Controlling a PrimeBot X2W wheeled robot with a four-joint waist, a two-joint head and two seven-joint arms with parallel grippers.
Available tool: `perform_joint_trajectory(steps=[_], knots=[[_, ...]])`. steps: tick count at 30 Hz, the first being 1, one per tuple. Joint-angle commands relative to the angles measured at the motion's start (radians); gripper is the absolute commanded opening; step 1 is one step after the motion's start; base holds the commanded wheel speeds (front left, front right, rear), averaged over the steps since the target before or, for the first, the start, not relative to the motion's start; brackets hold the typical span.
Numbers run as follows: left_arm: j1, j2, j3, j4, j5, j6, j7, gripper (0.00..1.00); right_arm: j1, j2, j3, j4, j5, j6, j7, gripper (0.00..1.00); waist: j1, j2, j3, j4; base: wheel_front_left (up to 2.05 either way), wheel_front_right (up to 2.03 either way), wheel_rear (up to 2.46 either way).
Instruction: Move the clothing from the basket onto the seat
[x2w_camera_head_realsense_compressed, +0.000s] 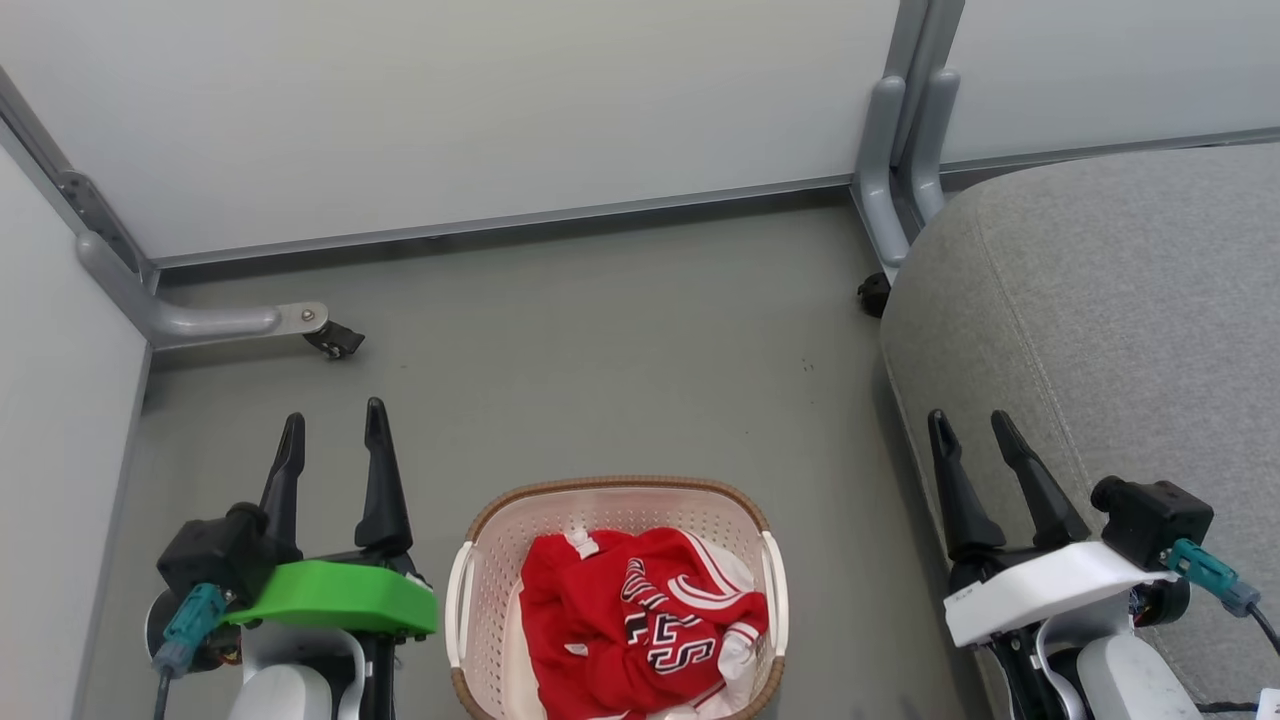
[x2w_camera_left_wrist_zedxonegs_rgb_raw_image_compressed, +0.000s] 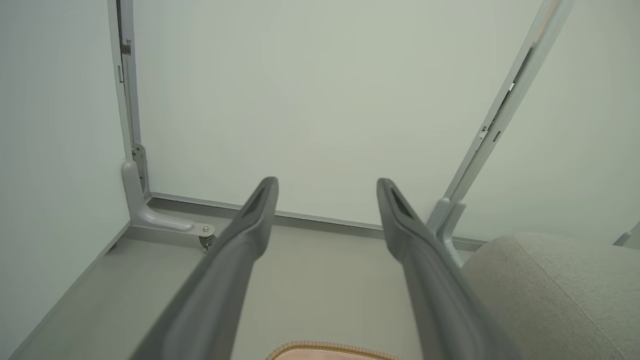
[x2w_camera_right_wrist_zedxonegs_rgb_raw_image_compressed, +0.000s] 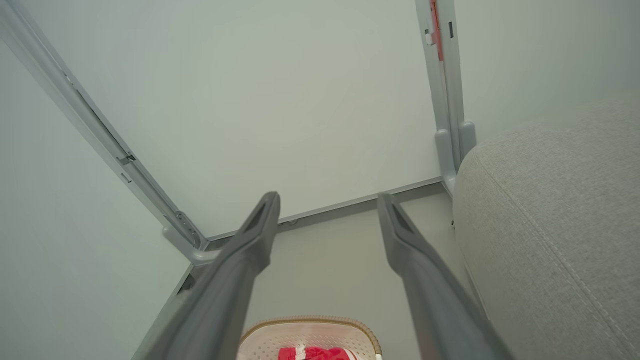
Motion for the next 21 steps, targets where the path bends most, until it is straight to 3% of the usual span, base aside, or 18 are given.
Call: perform_joint_trajectory(steps=[1, 21], knots=[[-0.025, 0.008, -0.004, -0.011, 0.024, 0.006, -0.012, 1.0, -0.019, -0.006, 0.0, -0.005, -0.028, 0.0, -0.011, 1.0, 0.0, 0.0, 0.001, 0.001, 0.0, 0.0, 0.0], [-0.022, 0.009, -0.029, -0.017, 0.185, 0.022, -0.051, 1.0, -0.022, -0.007, -0.011, -0.004, -0.219, 0.0, -0.051, 1.0, -0.0001, 0.0, 0.014, 0.01, 0.0, 0.0, 0.0]])
